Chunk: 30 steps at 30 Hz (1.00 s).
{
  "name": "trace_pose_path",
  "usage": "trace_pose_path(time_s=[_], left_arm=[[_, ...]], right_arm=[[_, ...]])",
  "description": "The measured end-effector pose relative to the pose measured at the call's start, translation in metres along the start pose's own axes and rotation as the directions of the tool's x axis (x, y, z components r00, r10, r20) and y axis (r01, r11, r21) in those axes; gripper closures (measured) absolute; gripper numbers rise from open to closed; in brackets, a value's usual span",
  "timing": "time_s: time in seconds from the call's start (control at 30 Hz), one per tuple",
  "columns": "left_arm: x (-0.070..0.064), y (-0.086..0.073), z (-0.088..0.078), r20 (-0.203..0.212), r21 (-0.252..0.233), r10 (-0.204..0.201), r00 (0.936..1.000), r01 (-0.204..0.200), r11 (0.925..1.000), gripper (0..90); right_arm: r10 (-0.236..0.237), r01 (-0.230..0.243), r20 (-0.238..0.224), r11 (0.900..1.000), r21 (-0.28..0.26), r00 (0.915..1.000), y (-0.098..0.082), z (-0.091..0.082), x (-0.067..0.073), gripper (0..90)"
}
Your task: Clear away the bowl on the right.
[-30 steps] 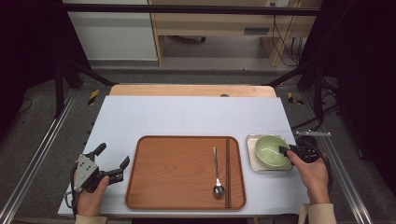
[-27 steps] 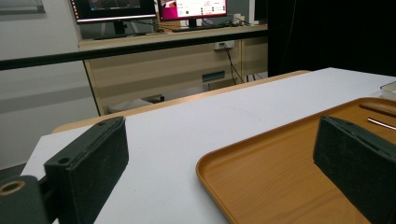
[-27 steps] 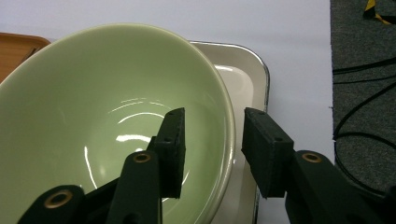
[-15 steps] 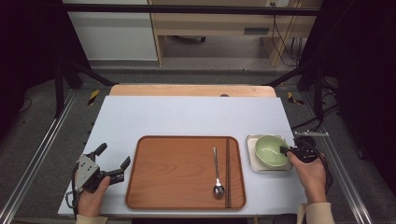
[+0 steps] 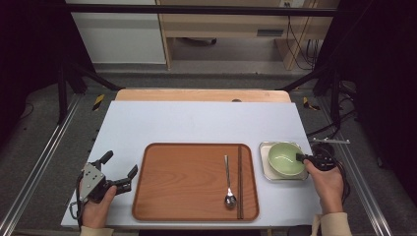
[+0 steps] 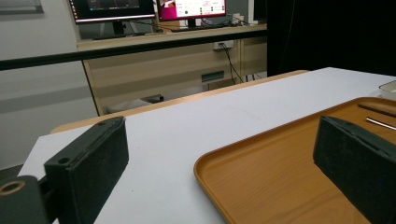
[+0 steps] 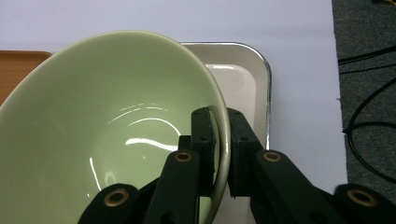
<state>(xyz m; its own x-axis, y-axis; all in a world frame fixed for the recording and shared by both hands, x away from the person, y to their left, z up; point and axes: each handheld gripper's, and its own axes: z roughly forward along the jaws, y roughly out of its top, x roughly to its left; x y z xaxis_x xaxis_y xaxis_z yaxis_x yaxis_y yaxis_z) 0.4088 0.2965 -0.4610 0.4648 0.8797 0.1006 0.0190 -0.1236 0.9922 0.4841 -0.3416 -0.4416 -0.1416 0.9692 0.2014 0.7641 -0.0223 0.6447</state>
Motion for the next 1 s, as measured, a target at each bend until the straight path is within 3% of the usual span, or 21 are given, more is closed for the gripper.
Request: trace_pose_path(time_s=[1.0], left_arm=[[0.002,0.001,-0.002,-0.007,-0.016,-0.002,1.0,0.002,0.9999,3.0]], right_arm=[[0.003,-0.005,-0.03,0.997,-0.071,0.9995,0.006,-0.014,0.008,83.5]])
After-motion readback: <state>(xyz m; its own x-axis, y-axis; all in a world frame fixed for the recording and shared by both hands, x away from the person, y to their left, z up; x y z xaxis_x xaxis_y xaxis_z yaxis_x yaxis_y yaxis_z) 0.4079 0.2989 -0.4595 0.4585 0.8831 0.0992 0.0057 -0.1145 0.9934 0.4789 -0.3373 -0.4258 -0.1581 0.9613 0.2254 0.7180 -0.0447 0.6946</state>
